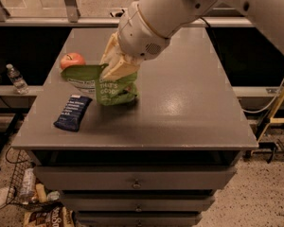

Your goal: Move green rice chip bag near rxbar blueberry

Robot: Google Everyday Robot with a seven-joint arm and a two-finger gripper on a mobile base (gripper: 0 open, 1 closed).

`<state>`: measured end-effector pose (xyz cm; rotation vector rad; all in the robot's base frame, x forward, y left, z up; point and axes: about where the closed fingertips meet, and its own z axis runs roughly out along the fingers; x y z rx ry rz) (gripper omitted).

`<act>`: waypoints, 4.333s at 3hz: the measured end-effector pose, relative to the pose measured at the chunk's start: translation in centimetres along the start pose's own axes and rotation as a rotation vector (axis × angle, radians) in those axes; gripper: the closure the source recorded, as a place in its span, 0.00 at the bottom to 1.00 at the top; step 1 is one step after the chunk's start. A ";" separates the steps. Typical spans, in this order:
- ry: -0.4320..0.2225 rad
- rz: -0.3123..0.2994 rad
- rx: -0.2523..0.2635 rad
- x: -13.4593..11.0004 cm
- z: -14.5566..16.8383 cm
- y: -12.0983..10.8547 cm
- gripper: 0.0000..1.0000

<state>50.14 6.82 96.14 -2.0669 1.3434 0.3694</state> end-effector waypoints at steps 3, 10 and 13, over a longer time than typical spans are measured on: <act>-0.124 -0.015 -0.143 -0.9 5.9 2.4 1.00; -0.091 0.004 -0.157 -0.5 5.0 3.4 0.00; 0.029 0.111 -0.050 3.0 -2.8 4.1 0.00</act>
Offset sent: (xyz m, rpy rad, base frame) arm -0.0200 0.0410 -0.0580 0.0555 0.1503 0.1449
